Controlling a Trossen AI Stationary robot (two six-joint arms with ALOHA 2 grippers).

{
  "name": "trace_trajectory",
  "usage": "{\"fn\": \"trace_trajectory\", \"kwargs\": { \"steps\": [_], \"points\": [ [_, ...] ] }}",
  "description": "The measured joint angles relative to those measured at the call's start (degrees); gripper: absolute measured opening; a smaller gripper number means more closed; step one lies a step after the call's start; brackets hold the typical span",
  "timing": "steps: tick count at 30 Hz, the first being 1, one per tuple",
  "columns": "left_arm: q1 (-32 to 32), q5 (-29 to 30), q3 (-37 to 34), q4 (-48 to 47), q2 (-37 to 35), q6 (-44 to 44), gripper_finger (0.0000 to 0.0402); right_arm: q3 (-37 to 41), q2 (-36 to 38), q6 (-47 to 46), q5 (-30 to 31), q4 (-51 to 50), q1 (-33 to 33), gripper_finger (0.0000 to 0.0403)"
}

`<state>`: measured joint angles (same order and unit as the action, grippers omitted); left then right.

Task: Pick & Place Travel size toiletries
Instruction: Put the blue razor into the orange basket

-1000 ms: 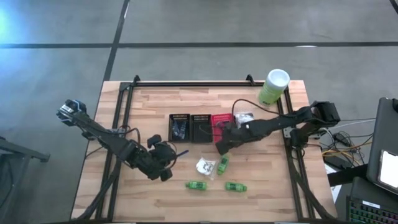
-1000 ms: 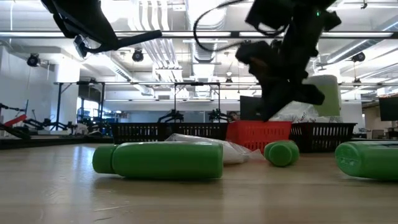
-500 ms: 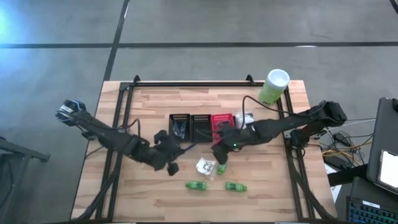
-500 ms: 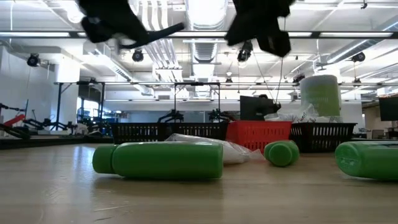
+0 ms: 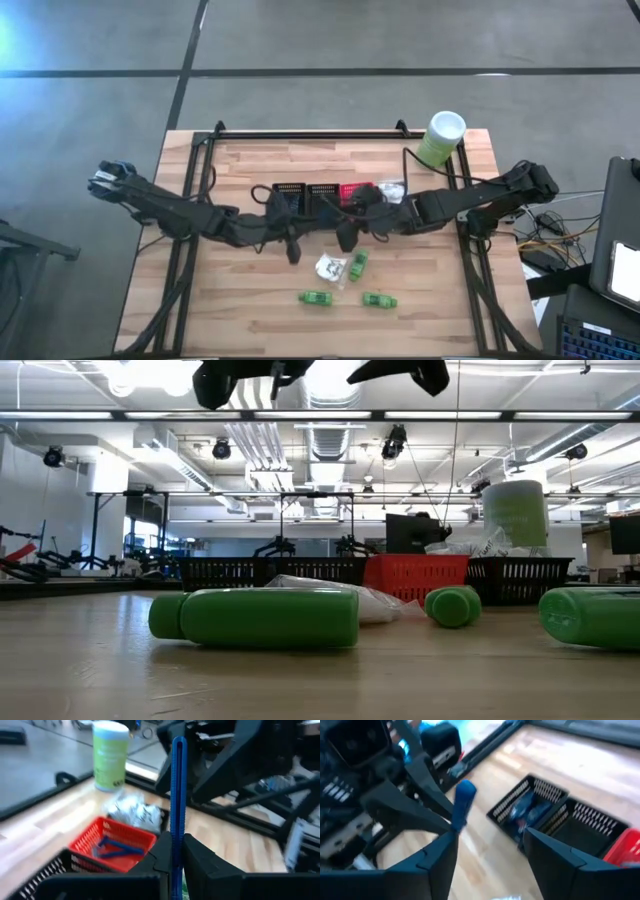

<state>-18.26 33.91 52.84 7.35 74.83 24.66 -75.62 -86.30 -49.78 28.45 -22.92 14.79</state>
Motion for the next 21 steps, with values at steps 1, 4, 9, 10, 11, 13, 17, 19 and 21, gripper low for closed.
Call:
{"fn": "trace_trajectory", "kwargs": {
  "steps": [1,4,9,10,11,13,17,19,21],
  "points": [
    [0.42,0.20,-0.03,0.55,0.00,-0.68,0.0026,-0.42,0.00,-0.02,1.33,-0.02,0.08,0.0226],
    [1.66,0.31,-0.11,3.31,0.00,-2.70,0.0026,-1.44,0.01,0.00,3.48,1.12,0.00,0.0232],
    [3.87,-1.18,-0.37,9.20,0.00,-5.77,0.0026,-0.96,0.04,0.22,5.03,5.93,-1.06,0.0221],
    [4.20,-1.73,-0.37,9.44,0.00,-5.82,0.0026,-0.88,0.04,0.05,5.08,6.16,-1.33,0.0217],
    [4.47,-1.86,-0.37,9.51,0.00,-5.87,0.0026,-0.82,0.04,-0.17,5.12,6.17,-1.61,0.0214],
    [4.85,-2.21,-0.44,9.44,0.02,-6.22,0.0026,-0.68,0.03,-0.25,5.21,6.21,-1.91,0.0206],
    [5.16,-3.52,-0.70,9.36,0.02,-6.33,0.0026,-0.63,0.00,0.70,5.68,7.61,-2.37,0.0189],
    [5.26,-3.59,-0.70,9.31,0.02,-6.34,0.0026,-0.63,0.00,0.68,5.68,7.45,-2.66,0.0177],
    [5.57,-3.55,-0.70,9.26,0.02,-6.43,0.0026,-0.64,-0.01,0.68,5.51,7.45,-2.85,0.0161]
  ]
}}
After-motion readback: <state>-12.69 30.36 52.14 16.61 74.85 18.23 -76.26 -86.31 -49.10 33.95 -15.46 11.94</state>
